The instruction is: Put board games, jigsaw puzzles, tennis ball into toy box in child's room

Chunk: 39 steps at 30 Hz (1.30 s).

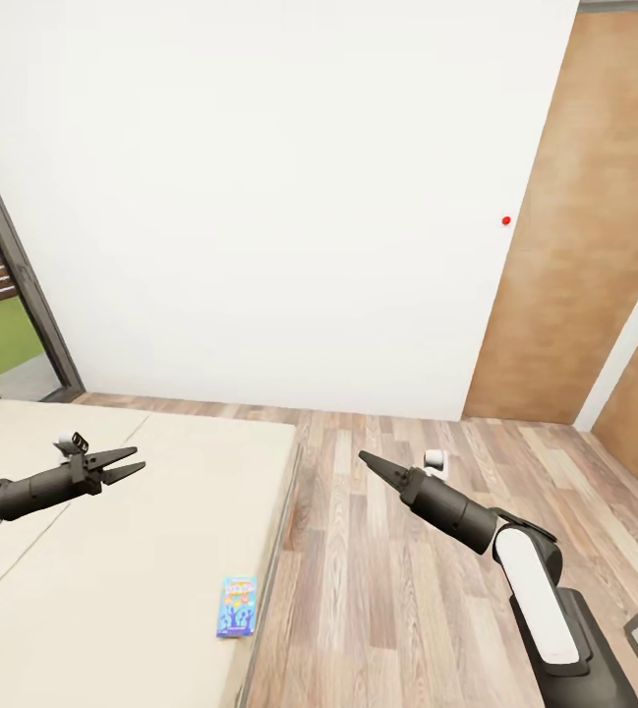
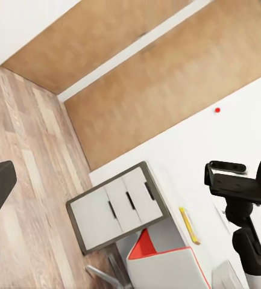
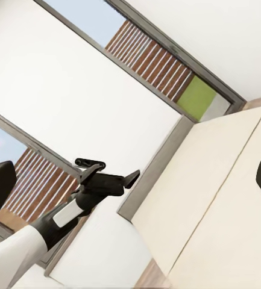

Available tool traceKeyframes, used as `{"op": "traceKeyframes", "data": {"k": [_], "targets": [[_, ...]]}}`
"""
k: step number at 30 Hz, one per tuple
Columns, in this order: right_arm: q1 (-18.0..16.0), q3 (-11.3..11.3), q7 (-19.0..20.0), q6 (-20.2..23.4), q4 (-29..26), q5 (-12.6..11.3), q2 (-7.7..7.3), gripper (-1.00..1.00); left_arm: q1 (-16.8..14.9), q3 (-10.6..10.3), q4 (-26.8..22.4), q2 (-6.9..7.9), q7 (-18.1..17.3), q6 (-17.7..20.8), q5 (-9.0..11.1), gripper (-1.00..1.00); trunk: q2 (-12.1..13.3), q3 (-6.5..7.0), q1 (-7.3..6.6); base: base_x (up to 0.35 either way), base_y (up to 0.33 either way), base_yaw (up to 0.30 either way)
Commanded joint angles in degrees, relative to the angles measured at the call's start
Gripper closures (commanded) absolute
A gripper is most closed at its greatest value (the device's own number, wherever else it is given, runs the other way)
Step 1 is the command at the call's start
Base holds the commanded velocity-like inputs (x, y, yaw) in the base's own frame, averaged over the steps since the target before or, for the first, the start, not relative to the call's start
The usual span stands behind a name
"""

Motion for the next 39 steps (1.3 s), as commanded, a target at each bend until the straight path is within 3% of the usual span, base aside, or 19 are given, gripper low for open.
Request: {"op": "traceKeyframes", "data": {"k": [1,13,39], "targets": [[-0.05,-0.08,0.10,0.37,-0.02,-0.09,0.01,-1.00,-0.06,0.04,0.02,-0.01,-0.22,0.61,-0.10,-1.00,-0.13,-0.13,0.05,0.095,-0.067,0.186],[-0.05,-0.07,0.09,0.38,-0.02,-0.06,0.02,-1.00,-0.06,0.04,0.04,-0.02,-0.22,0.61,-0.07,-1.00,-0.13,-0.13,0.05,0.139,-0.145,0.249],[-0.05,-0.07,0.10,0.40,-0.02,-0.06,0.02,-1.00,-0.06,0.04,0.03,-0.02,-0.22,0.59,-0.07,-1.00,-0.13,-0.13,0.05,0.010,-0.008,0.288]]}}
